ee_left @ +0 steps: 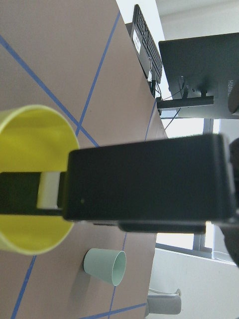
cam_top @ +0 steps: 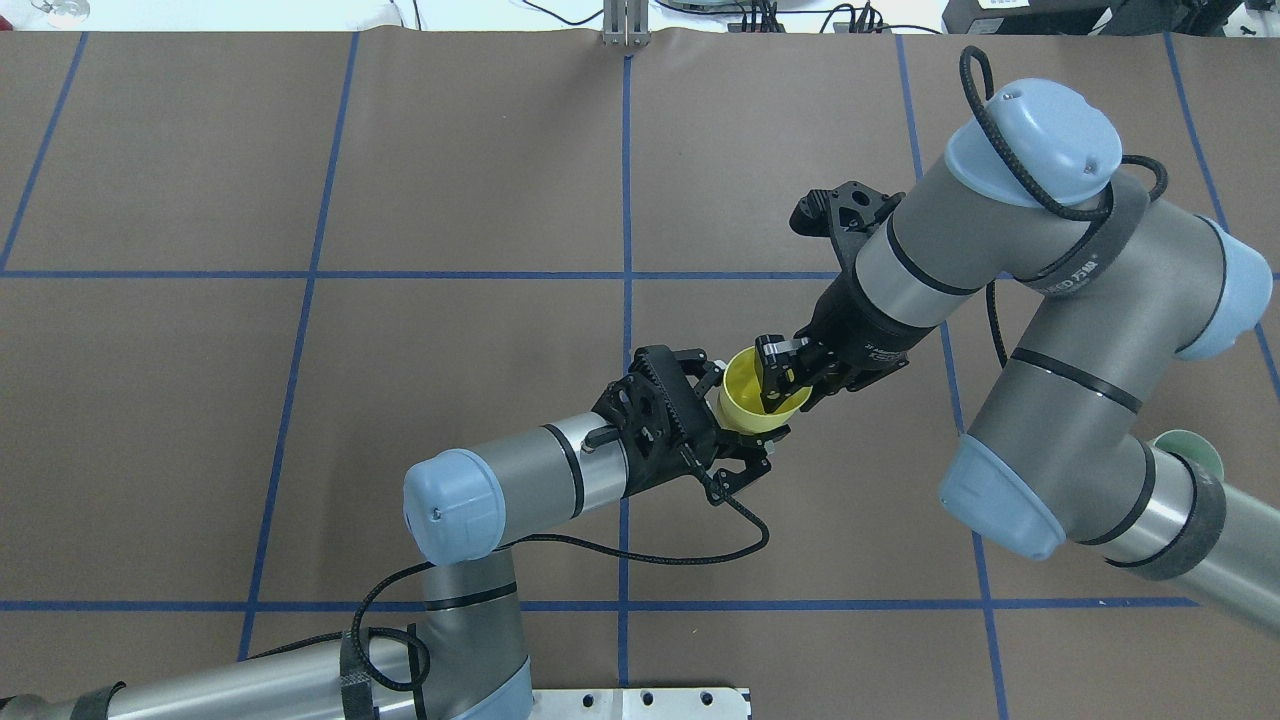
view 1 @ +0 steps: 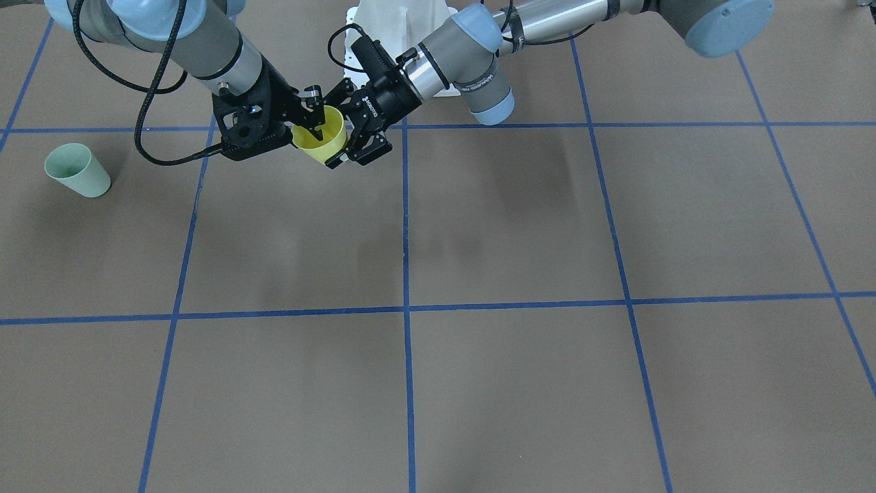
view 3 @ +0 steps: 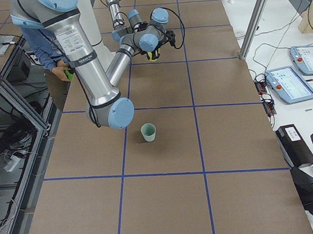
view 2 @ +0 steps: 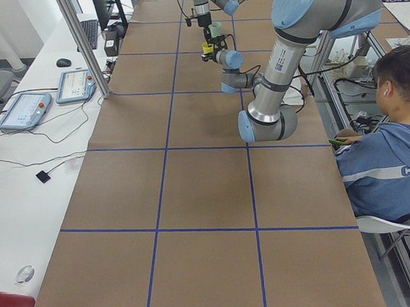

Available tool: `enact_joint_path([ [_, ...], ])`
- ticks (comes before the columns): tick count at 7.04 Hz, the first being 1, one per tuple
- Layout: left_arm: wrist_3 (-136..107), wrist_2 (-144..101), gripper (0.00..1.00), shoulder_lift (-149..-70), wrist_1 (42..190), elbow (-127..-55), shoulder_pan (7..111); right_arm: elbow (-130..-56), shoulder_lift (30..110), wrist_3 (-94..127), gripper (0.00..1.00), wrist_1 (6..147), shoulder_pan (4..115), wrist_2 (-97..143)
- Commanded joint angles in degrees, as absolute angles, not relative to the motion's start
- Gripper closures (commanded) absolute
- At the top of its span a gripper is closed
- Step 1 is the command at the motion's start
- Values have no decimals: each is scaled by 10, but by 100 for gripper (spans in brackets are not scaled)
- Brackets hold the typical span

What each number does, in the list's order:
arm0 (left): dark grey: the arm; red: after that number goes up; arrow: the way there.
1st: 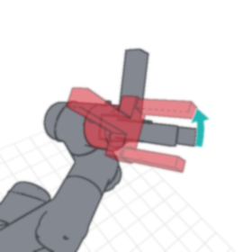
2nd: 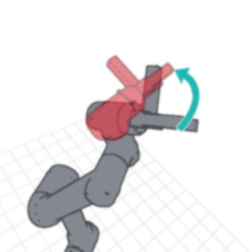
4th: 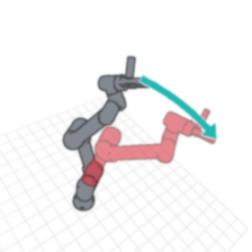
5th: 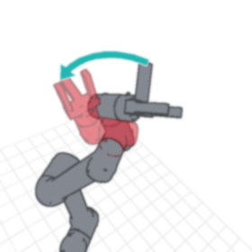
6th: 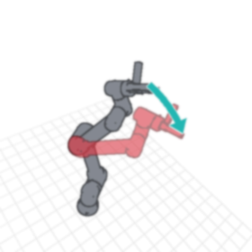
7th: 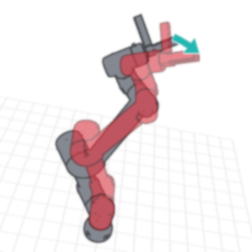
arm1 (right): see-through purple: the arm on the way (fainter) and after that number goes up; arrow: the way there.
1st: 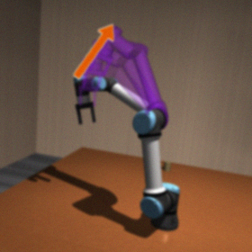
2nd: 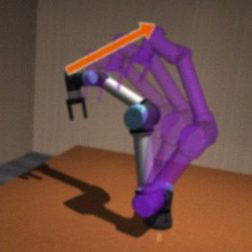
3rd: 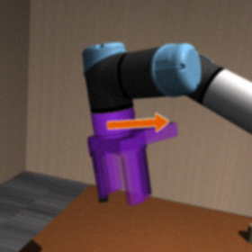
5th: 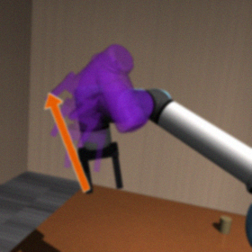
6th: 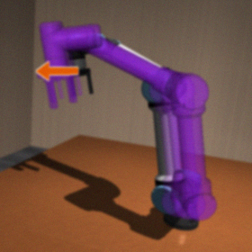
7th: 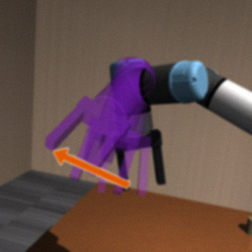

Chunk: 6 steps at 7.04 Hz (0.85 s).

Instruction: Transfer and stack yellow cup on green cup

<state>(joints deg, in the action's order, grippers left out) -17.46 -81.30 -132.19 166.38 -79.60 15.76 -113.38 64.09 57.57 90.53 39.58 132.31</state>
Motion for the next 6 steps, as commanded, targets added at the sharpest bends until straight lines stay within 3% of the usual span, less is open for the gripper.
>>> enact_joint_path([
  [1, -175, -813, 100, -1322, 1664, -796, 157, -1134, 642, 576, 100, 906, 395, 1323],
  [2, -178, -813, 20, -1324, 1663, -795, 156, -1139, 642, 575, 100, 924, 402, 1325],
  [3, -183, -813, 0, -1325, 1664, -797, 149, -1149, 641, 575, 100, 947, 405, 1325],
  [6, -181, -801, 0, -1325, 1670, -799, 138, -1159, 663, 570, 100, 948, 442, 1332],
])
